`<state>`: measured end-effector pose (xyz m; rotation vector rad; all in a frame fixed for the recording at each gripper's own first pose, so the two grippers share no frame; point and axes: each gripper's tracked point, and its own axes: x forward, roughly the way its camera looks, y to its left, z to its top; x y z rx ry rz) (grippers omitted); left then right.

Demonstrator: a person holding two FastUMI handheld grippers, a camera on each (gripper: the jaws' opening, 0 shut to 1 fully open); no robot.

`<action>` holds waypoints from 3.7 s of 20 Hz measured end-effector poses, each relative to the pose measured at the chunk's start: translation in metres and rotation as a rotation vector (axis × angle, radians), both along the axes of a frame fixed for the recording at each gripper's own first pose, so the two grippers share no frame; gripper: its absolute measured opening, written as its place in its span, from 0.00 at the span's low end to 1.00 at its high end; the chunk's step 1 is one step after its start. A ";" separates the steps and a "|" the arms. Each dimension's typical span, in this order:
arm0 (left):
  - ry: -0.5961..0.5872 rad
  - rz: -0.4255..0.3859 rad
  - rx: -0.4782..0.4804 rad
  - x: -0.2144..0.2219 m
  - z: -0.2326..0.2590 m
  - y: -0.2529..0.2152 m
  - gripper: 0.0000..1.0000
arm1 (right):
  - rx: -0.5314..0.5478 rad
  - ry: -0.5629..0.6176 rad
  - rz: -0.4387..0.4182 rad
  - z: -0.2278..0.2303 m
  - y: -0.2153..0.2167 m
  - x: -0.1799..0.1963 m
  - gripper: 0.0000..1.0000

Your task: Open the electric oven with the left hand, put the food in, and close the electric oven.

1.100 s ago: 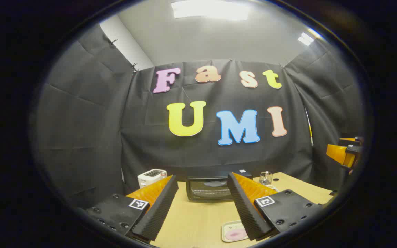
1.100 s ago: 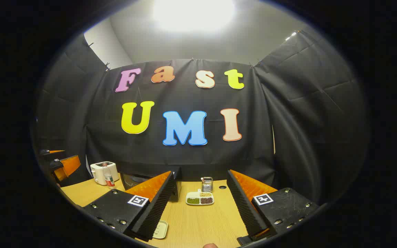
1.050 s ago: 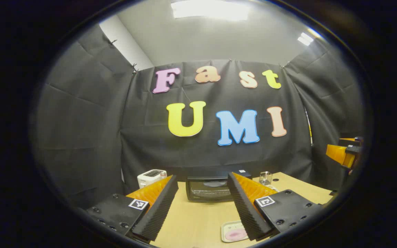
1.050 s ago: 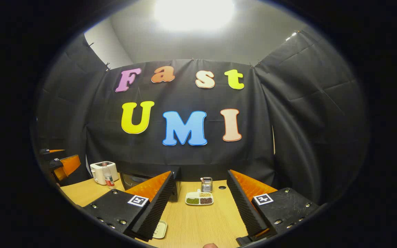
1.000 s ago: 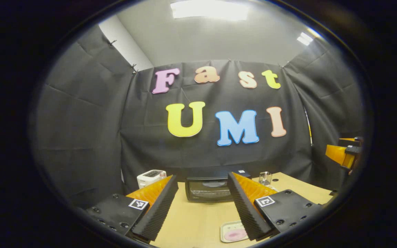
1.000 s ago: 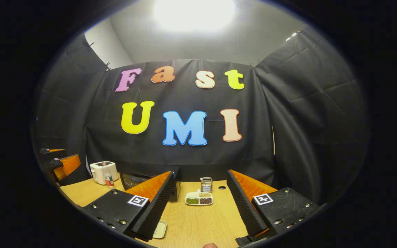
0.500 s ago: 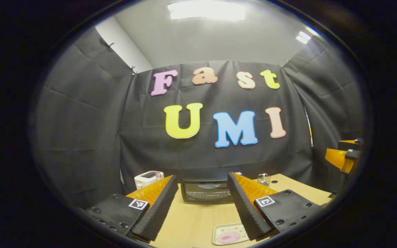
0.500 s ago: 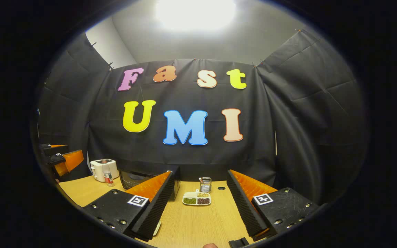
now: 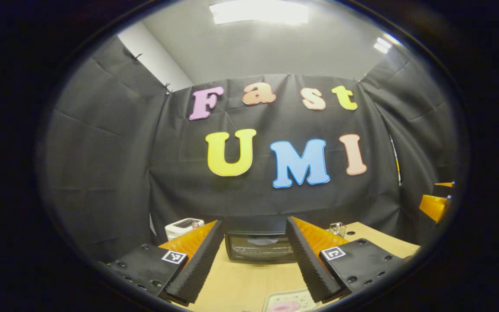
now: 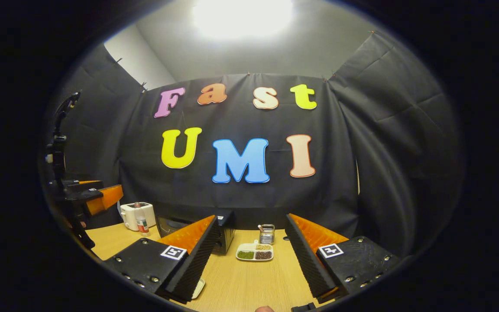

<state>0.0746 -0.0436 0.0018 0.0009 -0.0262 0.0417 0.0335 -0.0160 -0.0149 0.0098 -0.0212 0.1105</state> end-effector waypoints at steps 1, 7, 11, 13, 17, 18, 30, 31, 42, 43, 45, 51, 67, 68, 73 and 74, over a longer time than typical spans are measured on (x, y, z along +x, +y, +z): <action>-0.006 -0.005 -0.004 0.015 -0.001 0.002 0.95 | -0.002 0.000 -0.002 -0.003 0.004 0.006 0.95; 0.032 -0.066 -0.003 0.108 -0.039 0.006 1.00 | 0.007 0.035 -0.050 -0.012 0.030 0.044 0.95; 0.079 -0.116 0.005 0.168 -0.075 0.003 1.00 | -0.003 0.058 -0.089 -0.018 0.046 0.068 0.95; 0.103 -0.136 0.001 0.193 -0.095 0.001 1.00 | -0.009 0.074 -0.111 -0.025 0.052 0.078 0.95; 0.169 -0.181 -0.008 0.238 -0.140 -0.007 0.98 | -0.024 0.102 -0.171 -0.033 0.059 0.092 0.95; 0.184 -0.191 -0.009 0.247 -0.149 -0.008 1.00 | -0.029 0.105 -0.183 -0.034 0.060 0.094 0.95; 0.266 -0.195 0.017 0.285 -0.224 -0.017 0.99 | -0.117 0.127 -0.255 -0.032 0.060 0.090 0.95; 0.252 -0.192 0.015 0.283 -0.225 -0.018 0.98 | -0.115 0.130 -0.254 -0.034 0.059 0.090 0.95; 0.315 -0.185 0.005 0.208 -0.252 -0.015 1.00 | -0.091 0.145 -0.198 -0.037 0.059 0.070 0.95; 0.331 -0.182 0.003 0.200 -0.257 -0.014 1.00 | -0.091 0.150 -0.188 -0.039 0.060 0.068 0.95; 0.364 -0.178 -0.007 0.189 -0.267 -0.013 0.97 | -0.089 0.160 -0.173 -0.041 0.060 0.063 0.95; 0.484 -0.171 -0.015 0.156 -0.313 -0.012 0.97 | -0.075 0.188 -0.140 -0.052 0.060 0.049 0.95; 0.204 -0.095 -0.017 0.066 -0.148 0.052 1.00 | 0.208 0.698 0.337 -0.160 0.134 0.021 0.96; 0.188 -0.085 -0.021 0.058 -0.137 0.058 1.00 | 0.238 0.762 0.368 -0.169 0.139 0.016 0.97; 0.152 -0.016 0.016 0.027 -0.111 0.094 0.99 | 0.345 1.009 0.453 -0.215 0.154 -0.003 0.98; 0.151 -0.003 0.030 0.021 -0.108 0.102 0.99 | 0.360 1.055 0.465 -0.223 0.157 -0.005 0.98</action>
